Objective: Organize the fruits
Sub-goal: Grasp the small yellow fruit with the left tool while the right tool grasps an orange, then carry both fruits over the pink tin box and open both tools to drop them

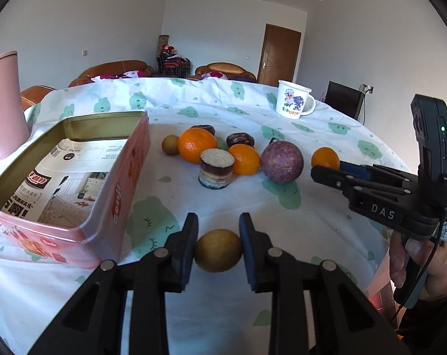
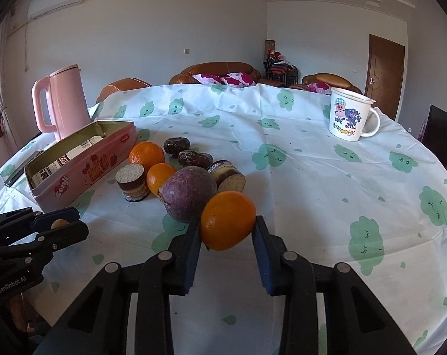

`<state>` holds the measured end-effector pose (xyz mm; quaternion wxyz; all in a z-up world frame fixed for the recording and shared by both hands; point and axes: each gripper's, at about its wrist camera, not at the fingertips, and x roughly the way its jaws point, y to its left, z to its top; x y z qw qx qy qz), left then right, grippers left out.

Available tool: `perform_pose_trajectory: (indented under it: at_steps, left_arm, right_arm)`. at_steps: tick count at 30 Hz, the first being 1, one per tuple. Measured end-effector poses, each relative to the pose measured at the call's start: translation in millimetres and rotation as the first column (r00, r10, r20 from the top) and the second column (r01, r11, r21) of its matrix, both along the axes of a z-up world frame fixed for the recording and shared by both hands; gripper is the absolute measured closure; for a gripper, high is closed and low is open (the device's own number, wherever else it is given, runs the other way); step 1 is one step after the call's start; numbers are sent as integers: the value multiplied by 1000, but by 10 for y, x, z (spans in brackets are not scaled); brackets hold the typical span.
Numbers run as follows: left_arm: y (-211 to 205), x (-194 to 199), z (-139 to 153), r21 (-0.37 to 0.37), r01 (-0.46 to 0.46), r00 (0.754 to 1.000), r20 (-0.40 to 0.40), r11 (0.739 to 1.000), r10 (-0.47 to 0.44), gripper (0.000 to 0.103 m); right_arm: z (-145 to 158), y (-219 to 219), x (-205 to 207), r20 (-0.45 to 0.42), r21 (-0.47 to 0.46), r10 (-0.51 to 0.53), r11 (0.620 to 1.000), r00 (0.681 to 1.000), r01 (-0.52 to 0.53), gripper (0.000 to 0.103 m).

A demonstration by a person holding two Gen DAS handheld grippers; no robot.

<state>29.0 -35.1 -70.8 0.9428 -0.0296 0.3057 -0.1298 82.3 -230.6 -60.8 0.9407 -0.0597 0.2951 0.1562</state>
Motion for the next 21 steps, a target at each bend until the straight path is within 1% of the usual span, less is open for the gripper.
perform_pose_trajectory:
  at_steps: [10, 21]
  left_arm:
    - [153, -54, 306, 22, -44, 993, 107, 999, 41, 73]
    - [545, 27, 531, -3, -144, 976, 163, 990, 142, 73]
  right_arm:
    - [220, 144, -107, 96, 5, 37, 999, 995, -38, 67]
    - [441, 487, -72, 158, 9, 106, 994, 982, -108, 67]
